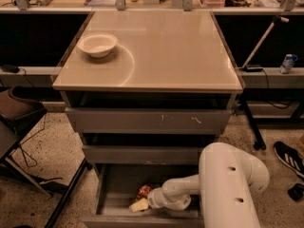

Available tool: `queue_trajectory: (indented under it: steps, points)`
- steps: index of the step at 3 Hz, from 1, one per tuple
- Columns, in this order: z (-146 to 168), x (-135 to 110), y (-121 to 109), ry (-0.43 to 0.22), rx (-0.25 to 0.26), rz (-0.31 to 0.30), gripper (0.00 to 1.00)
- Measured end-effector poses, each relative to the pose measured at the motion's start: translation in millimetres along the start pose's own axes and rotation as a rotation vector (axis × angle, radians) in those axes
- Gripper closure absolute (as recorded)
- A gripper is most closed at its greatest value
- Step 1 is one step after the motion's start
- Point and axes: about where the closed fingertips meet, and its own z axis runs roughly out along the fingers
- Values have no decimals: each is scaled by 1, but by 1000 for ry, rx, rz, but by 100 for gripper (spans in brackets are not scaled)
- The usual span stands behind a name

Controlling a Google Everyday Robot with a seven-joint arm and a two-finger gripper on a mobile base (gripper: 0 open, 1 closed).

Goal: Pick coke can from bottom drawer and place on counter

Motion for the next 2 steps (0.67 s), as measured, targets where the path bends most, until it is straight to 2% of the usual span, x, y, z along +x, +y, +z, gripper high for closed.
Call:
queue_trajectory:
  steps: [1, 2]
  points:
    - [0, 0, 0, 0, 0, 0, 0]
    - [13, 2, -14, 62, -19, 18, 0]
